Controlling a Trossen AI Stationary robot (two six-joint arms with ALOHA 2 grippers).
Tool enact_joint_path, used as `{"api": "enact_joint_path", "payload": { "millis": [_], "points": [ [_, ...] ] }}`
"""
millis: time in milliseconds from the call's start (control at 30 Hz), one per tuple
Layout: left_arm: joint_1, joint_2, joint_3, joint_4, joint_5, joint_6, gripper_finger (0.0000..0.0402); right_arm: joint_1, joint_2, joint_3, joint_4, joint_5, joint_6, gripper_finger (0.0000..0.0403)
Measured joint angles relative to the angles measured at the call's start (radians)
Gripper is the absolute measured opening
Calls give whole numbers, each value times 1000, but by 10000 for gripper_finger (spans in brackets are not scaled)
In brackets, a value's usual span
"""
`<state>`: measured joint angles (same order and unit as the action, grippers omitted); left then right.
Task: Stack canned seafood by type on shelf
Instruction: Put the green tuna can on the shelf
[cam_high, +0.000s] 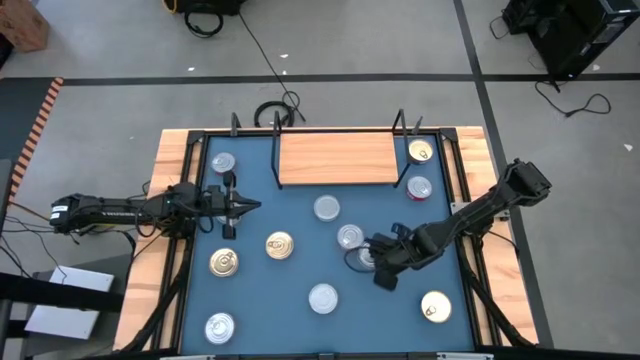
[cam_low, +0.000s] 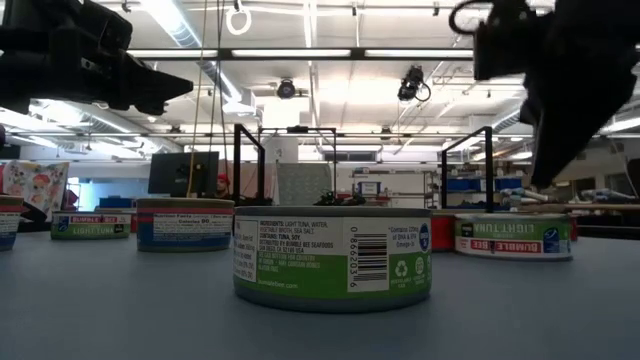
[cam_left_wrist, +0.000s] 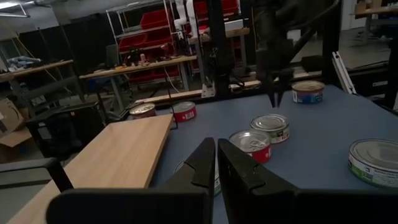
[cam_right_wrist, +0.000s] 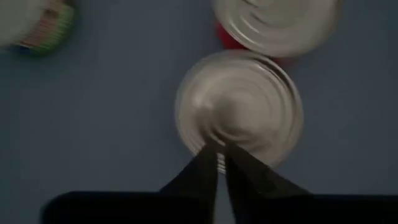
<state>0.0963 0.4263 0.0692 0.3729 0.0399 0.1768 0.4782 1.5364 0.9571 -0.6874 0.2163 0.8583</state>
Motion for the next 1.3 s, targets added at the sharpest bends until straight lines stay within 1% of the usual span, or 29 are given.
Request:
{"api": "enact_joint_path", "payload": {
  "millis": [200,267,333,467,567,800,933,967,1100,1300],
  "points": [
    [0,0,0,0,0,0,23,33,12,7,64,1,-126,154],
    [0,0,0,0,0,0,23,41,32,7,67,1,-154,170],
    [0,0,0,0,0,1,23,44,59,7,68,1,-181,172],
    [0,0,0,1,0,1,23,45,123,16,59,2,-231,157],
    [0,0,0,1,-4,2,23,45,165,53,39,14,-272,138],
    [0,0,0,1,-10,2,23,46,254,136,-60,45,-366,63],
    [0,0,0,0,-10,2,23,44,273,173,-93,43,-388,17],
    [0,0,0,0,-10,2,23,43,274,182,-98,44,-391,10],
    [0,0,0,1,-10,2,23,33,263,215,-132,44,-387,8],
    [0,0,0,2,-10,2,23,-9,194,237,-150,61,-331,4]
  ]
}}
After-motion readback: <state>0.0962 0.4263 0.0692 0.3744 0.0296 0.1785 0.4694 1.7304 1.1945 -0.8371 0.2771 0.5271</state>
